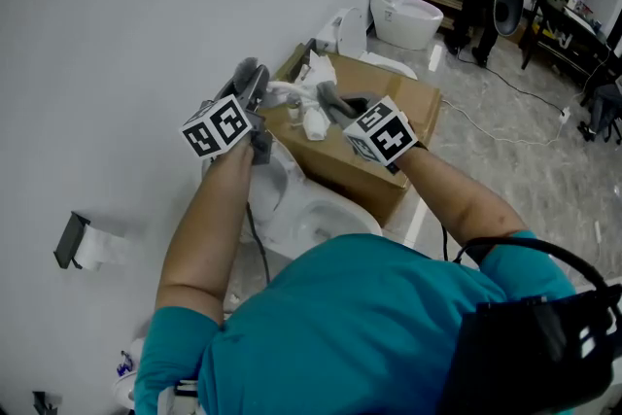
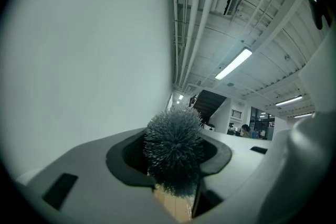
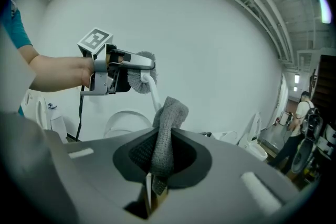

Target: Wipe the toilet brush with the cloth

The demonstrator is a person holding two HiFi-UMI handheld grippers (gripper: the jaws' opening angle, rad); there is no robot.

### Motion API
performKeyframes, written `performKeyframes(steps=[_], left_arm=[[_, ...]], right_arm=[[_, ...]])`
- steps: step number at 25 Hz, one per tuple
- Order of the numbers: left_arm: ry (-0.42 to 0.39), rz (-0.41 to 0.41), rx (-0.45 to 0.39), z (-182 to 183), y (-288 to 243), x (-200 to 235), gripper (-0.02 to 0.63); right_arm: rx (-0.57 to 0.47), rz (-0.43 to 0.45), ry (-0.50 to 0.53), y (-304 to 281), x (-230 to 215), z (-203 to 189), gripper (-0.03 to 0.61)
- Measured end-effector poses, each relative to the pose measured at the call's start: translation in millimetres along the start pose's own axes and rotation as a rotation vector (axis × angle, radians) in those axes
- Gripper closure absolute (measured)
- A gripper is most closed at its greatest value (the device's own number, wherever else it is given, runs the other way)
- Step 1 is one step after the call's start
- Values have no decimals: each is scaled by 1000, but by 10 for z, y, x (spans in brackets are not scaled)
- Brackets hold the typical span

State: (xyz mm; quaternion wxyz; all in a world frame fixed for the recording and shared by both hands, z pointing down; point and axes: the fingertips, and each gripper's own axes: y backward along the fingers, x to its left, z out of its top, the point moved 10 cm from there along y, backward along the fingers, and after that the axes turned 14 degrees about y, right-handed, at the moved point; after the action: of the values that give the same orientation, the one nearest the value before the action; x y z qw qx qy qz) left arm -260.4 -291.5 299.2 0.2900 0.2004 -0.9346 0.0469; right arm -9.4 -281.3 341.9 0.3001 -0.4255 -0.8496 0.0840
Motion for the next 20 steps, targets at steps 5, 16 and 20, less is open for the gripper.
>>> performKeyframes(steps=[5,16,20], left_arm=[[9,-2,-5,9,-19,9,419],[3,3,-24,77,-20,22,420],[-20,13,-28,86,-21,36,420]], right_arm=[[22,-13,11,5,-10,-56,560],[41,-26,-57,17,-86,-216,560],[11,-3,-198,33,-187,-317,560]])
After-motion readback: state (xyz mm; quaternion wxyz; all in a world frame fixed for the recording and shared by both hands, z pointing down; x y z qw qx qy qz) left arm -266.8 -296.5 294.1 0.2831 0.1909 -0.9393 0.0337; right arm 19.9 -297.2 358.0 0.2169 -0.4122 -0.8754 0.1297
